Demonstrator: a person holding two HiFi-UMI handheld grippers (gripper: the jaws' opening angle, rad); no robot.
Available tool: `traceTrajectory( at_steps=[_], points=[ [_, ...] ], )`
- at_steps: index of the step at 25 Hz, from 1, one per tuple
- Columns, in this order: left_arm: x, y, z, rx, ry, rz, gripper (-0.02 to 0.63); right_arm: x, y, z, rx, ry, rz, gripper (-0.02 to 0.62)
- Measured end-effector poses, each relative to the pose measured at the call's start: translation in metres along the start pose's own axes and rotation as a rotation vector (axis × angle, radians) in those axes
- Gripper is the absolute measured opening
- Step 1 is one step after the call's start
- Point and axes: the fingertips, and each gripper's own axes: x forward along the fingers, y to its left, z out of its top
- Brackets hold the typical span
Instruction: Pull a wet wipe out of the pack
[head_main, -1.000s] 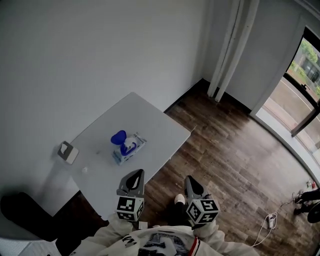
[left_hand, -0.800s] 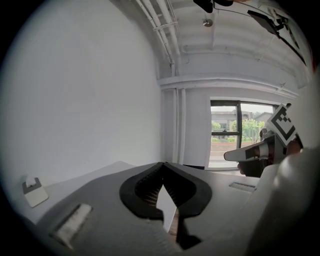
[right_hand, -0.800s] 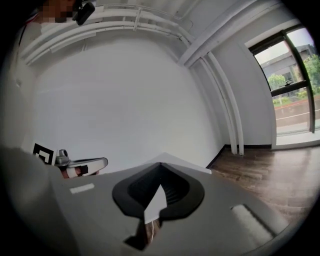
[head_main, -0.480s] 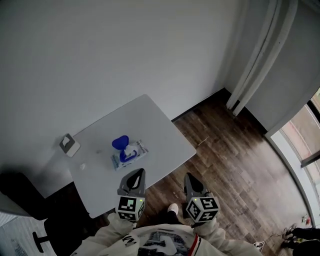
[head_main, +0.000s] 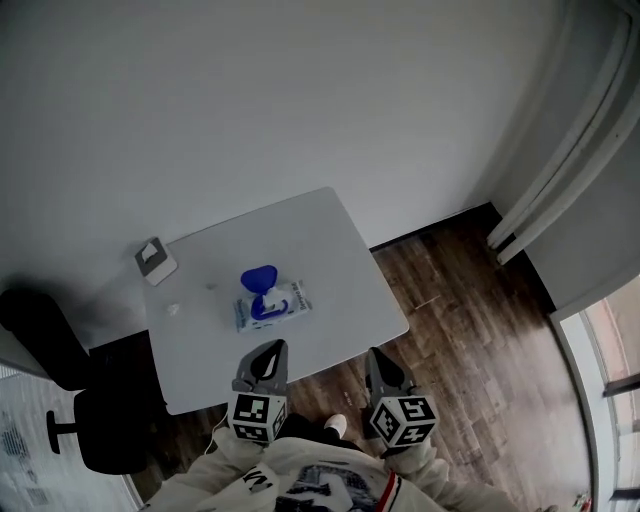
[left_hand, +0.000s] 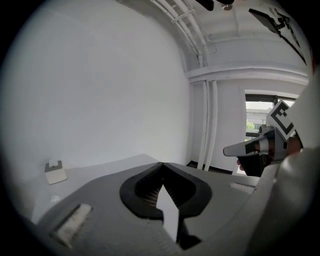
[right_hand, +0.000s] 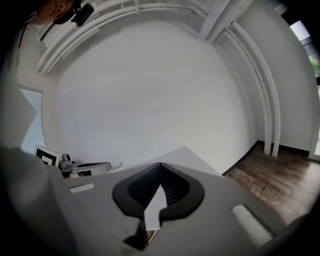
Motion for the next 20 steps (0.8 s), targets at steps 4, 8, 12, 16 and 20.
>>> traceTrajectory(
  at_steps=[4, 8, 12, 16, 20],
  points=[
    [0.004, 0.013, -0.005, -0.013, 0.014, 0.045, 0.005, 0.020, 0.004, -0.005, -0.007, 0.035, 0.046, 0.006],
    [0.008, 0.032, -0.008, -0.020, 0.013, 0.081, 0.005, 0.045, 0.014, -0.013, -0.016, 0.075, 0.082, 0.006],
    [0.018, 0.060, -0.008, -0.047, 0.013, 0.123, 0.005, 0.076, 0.025, -0.005, -0.042, 0.096, 0.119, 0.006],
    [0.032, 0.089, -0.001, -0.069, 0.004, 0.158, 0.005, 0.112, 0.036, 0.006, -0.073, 0.117, 0.154, 0.006],
    [0.047, 0.111, -0.001, -0.073, 0.016, 0.166, 0.005, 0.147, 0.044, 0.014, -0.083, 0.132, 0.172, 0.006]
  ],
)
